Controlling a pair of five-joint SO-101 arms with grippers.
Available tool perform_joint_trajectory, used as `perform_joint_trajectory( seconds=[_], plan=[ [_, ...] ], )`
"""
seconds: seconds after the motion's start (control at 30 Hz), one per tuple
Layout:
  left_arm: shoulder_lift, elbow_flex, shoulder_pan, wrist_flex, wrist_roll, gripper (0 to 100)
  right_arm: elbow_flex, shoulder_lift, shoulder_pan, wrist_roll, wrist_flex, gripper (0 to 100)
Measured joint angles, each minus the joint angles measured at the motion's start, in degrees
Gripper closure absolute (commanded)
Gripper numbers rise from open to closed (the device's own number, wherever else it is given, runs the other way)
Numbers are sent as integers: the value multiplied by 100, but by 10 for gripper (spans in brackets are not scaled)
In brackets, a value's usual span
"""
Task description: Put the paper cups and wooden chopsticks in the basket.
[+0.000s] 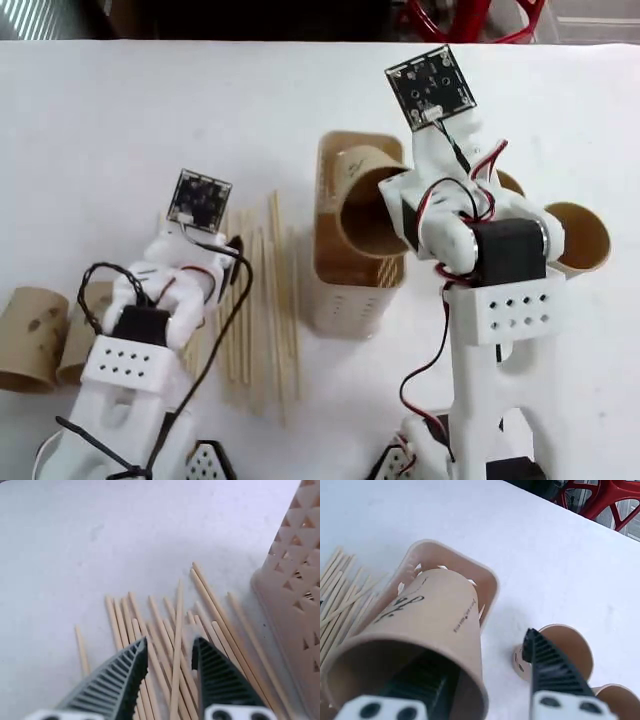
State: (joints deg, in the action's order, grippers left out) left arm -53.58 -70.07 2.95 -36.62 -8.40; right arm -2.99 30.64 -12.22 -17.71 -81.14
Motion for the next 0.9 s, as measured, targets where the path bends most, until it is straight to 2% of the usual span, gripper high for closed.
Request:
perform_joint_trajectory(
  seconds=[0.33,0.67,0.77,0.9],
  plan=[
    [0,0,0,0,0,845,0,193,9,0,255,787],
    [0,0,0,0,0,845,-70,1538,53,0,343,787],
    [0,0,0,0,0,845,-457,1591,141,0,404,787],
    [0,0,0,0,0,845,-1468,1380,132,-97,1169,787]
  ],
)
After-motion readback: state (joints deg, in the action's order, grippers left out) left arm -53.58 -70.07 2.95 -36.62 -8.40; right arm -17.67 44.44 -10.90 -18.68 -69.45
